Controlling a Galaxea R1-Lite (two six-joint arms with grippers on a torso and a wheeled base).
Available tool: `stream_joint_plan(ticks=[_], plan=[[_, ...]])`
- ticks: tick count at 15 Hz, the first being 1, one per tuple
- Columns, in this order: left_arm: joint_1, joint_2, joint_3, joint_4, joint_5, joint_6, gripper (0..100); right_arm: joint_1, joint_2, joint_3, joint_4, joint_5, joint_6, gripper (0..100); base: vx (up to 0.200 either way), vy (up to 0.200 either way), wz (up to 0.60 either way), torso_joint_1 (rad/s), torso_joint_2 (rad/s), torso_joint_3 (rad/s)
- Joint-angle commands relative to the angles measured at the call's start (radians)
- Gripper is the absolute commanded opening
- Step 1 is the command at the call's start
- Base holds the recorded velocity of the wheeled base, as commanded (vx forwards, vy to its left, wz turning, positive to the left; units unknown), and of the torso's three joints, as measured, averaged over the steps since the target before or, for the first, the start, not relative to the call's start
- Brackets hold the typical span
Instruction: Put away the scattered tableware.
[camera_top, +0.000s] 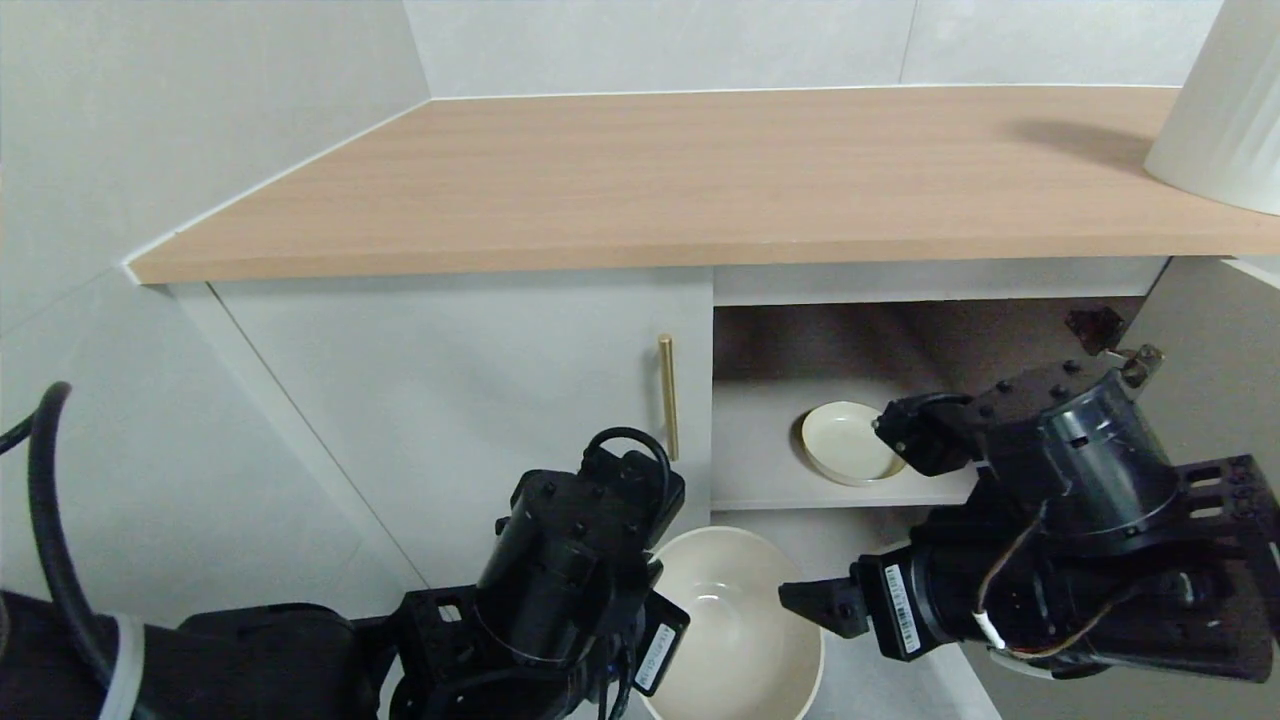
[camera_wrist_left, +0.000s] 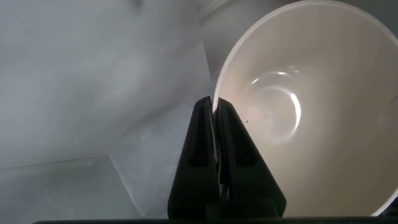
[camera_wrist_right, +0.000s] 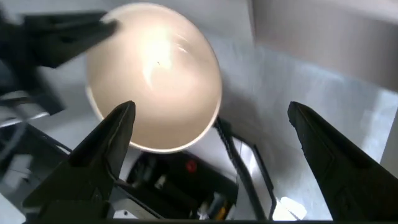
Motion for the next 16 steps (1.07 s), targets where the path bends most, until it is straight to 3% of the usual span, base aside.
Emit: stream_joint_plan(ticks=[1,4,11,12,16], plan=[[-0.012,-0.001,0.003,0.001,0.009,-0.001,0,0.002,0.082,0.001,-0.002,-0.025,0.000,100,0.000,0.000,0.00,0.000,0.00,0.000],[-0.020,-0.026,0.006,0.001,0.019,-0.001,0,0.002,0.126,-0.004,-0.003,-0.094,0.002,100,0.000,0.000,0.00,0.000,0.00,0.000],[-0.048,-0.043,0.015,0.001,0.030,-0.001,0,0.002,0.147,-0.002,-0.031,-0.097,0.004,100,0.000,0.000,0.00,0.000,0.00,0.000],[-0.048,-0.043,0.015,0.001,0.030,-0.001,0,0.001,0.147,-0.007,-0.031,-0.097,0.007,0,0.000,0.000,0.00,0.000,0.00,0.000],[-0.048,-0.041,0.015,0.001,0.030,-0.001,0,0.002,0.147,-0.004,-0.031,-0.095,0.007,0,0.000,0.000,0.00,0.000,0.00,0.000]])
